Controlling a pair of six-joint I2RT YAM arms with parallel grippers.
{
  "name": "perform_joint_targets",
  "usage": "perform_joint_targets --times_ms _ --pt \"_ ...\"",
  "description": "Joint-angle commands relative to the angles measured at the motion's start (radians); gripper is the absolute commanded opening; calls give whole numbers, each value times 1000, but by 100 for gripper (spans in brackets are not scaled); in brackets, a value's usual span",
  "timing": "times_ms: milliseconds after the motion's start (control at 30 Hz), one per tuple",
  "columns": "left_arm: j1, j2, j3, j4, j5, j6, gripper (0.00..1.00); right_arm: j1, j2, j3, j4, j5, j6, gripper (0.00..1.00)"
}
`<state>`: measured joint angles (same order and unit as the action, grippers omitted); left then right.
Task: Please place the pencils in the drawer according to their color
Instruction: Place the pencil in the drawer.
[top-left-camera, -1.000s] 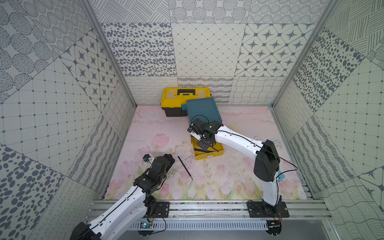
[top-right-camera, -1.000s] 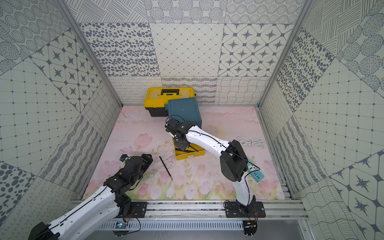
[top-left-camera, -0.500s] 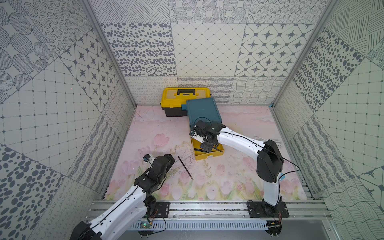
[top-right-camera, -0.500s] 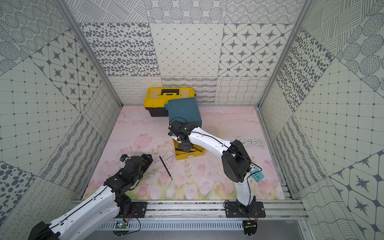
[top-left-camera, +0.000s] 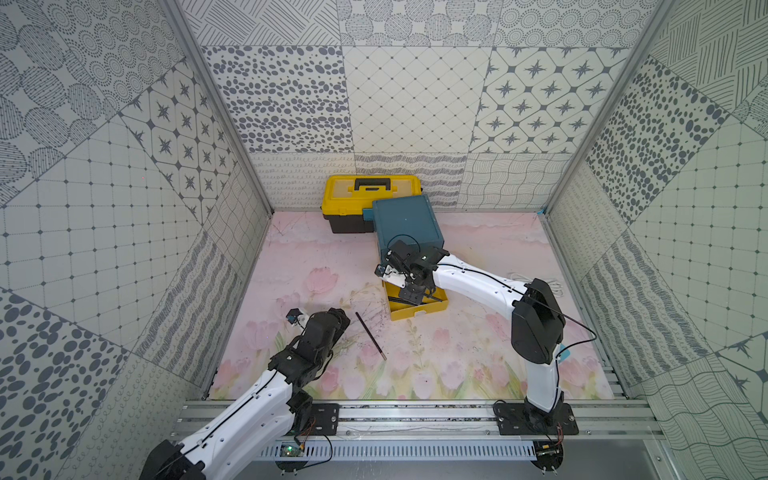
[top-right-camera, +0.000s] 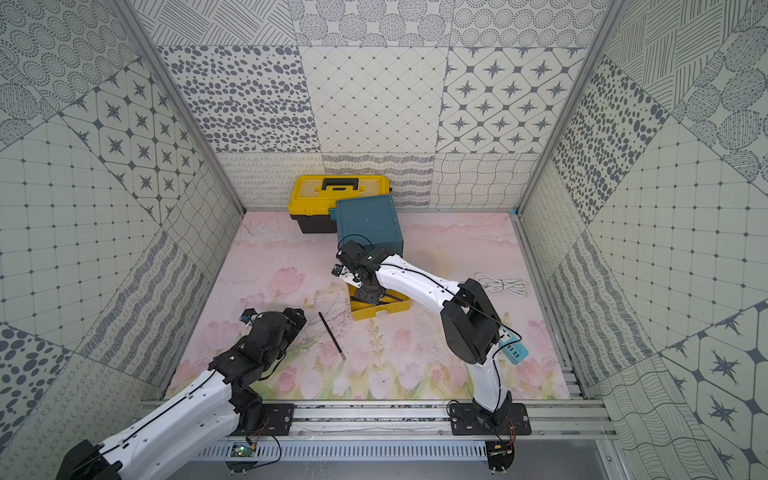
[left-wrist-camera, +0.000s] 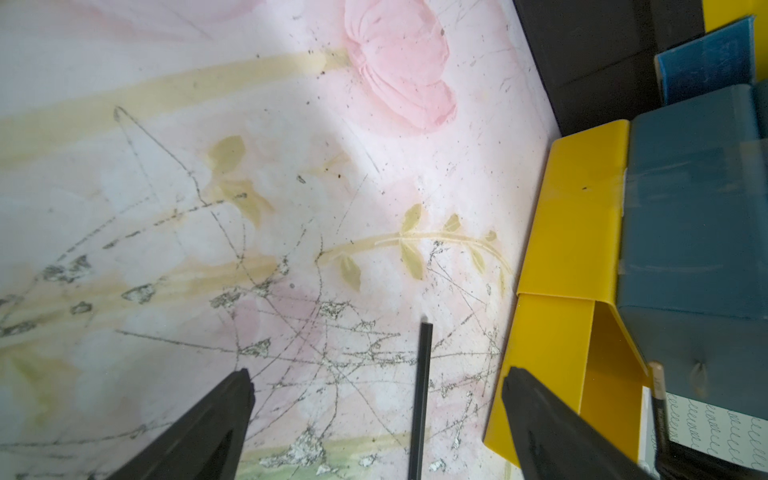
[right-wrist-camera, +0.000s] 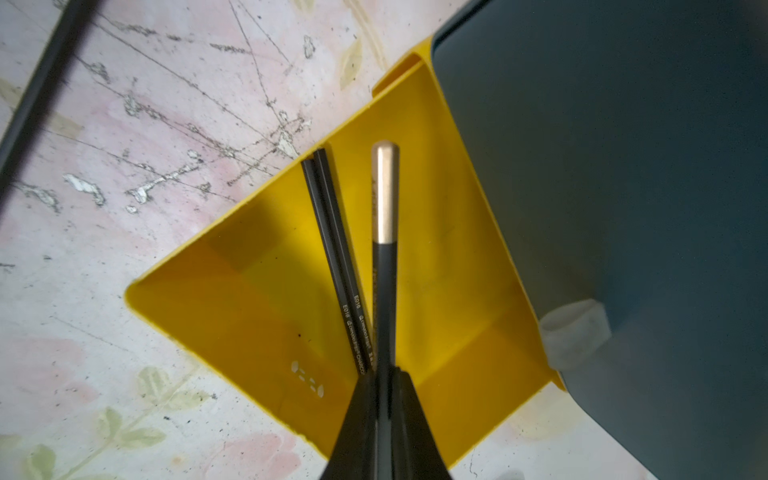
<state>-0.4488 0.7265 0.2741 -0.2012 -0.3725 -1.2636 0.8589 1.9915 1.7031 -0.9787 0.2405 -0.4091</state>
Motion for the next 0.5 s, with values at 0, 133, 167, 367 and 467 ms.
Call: perform_joint_targets --times_ms 0,133,167,367,467 --pt "4 2 8 5 -23 -3 99 -17 37 25 29 -10 -27 0" --pt "4 2 7 5 -20 0 99 -31 57 38 34 -6 -28 0" --pt "4 2 9 5 -19 0 99 -35 62 39 37 -5 -27 0" --pt "4 6 26 0 3 24 99 -41 82 45 60 0 -37 0" --pt "4 23 54 -16 17 43 99 -41 92 47 73 0 -50 2"
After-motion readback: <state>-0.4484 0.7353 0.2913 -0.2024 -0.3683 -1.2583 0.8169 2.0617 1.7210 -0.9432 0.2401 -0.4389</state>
